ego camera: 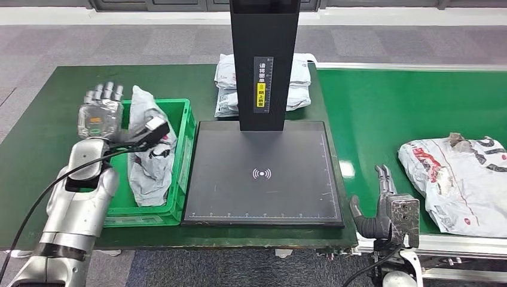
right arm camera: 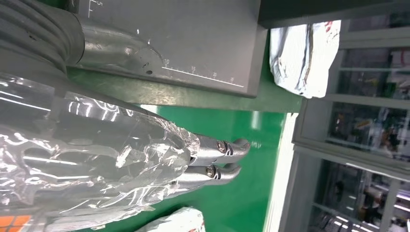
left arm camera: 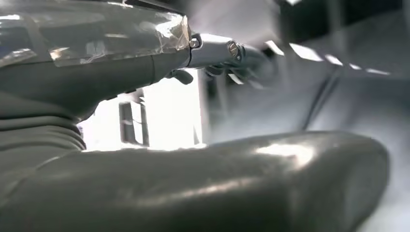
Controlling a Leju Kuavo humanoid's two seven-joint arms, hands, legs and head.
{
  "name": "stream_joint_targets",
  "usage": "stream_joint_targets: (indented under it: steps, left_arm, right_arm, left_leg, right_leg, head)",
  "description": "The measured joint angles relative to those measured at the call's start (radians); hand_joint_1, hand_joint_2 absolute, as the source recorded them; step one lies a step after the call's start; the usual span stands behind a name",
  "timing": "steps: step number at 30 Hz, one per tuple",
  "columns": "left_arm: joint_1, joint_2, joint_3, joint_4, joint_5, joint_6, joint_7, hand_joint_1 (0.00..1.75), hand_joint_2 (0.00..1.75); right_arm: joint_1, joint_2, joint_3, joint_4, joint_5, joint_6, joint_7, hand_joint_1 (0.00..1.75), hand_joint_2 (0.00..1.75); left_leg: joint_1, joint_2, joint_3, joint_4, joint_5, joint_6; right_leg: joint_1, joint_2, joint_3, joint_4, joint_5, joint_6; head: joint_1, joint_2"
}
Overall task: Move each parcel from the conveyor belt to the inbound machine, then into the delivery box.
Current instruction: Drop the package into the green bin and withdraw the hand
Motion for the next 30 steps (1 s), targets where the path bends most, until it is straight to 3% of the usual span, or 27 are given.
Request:
stream_joint_targets:
  steps: [7,16,19,25,30]
  left_arm:
    - [-0.089,0.002,-0.059,0.327,0.011,-0.135,-0.078,0.00,0.00]
    - [-0.208,0.076,-0.142,0.559,0.001,-0.252,-0.156,0.00,0.00]
    - [-0.214,0.107,-0.172,0.590,-0.005,-0.261,-0.147,0.00,0.00]
    - [-0.204,0.159,-0.209,0.553,-0.004,-0.225,-0.006,0.00,0.00]
    - [-0.185,0.167,-0.209,0.435,0.049,-0.237,-0.043,0.00,0.00]
  right_arm:
    - [-0.024,0.001,-0.006,0.002,0.013,0.064,0.010,0.00,1.75]
    - [-0.088,0.003,-0.005,0.048,0.009,0.092,0.006,0.00,1.75]
    - [-0.094,0.003,-0.005,0.060,0.005,0.092,0.004,0.00,1.75]
    - [-0.083,0.003,-0.004,0.064,0.000,0.085,0.004,0.00,1.75]
    - [-0.062,0.001,-0.005,0.053,-0.003,0.070,0.006,0.00,1.75]
  left_leg:
    - [0.000,0.002,0.000,0.000,0.000,0.000]
    - [0.000,0.003,0.013,-0.004,-0.009,-0.004]
    - [0.000,0.003,0.022,-0.004,-0.007,-0.005]
    - [0.003,0.001,0.018,-0.004,-0.002,-0.009]
    - [0.003,0.000,0.015,-0.004,-0.002,-0.010]
  right_leg:
    - [0.000,0.002,0.000,0.000,0.000,0.000]
    - [0.000,0.002,0.021,0.000,-0.009,-0.004]
    - [0.001,0.001,0.023,0.000,-0.009,-0.006]
    - [0.006,0.001,0.016,0.000,-0.004,-0.010]
    - [0.007,0.000,0.013,0.000,-0.005,-0.010]
  head:
    - [0.000,0.000]
    - [0.000,0.000]
    - [0.000,0.000]
    - [0.000,0.000]
    - [0.000,0.000]
